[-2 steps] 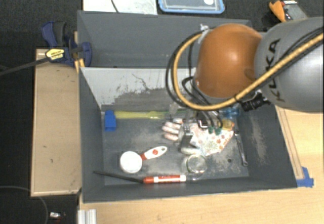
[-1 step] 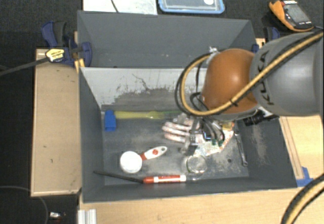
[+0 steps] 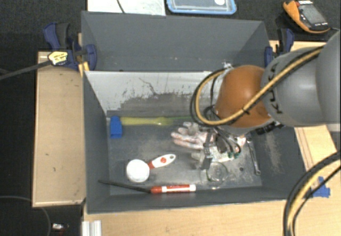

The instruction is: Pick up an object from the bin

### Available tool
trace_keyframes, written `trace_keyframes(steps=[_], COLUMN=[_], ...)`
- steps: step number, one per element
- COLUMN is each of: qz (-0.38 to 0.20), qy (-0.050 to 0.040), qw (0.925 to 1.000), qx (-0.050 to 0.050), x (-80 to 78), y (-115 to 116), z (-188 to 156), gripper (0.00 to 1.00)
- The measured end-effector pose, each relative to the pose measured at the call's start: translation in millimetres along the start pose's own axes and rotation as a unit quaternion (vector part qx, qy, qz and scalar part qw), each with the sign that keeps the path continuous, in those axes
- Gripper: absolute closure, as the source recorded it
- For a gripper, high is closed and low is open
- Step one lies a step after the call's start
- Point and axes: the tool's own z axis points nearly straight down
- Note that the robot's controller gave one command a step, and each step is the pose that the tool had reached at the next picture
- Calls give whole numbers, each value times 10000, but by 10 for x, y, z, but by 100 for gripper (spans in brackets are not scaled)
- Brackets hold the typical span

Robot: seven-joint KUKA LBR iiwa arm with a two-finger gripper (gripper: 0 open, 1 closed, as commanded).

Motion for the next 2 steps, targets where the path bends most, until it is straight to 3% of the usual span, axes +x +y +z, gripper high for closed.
trace_keyframes(steps=[1,2], qz=[1626,316], qy=[24,2], qw=[9867,9995], qx=[14,5], x=[-97,-48], y=[-144,-54], z=[-23,-29], gripper=[0,0])
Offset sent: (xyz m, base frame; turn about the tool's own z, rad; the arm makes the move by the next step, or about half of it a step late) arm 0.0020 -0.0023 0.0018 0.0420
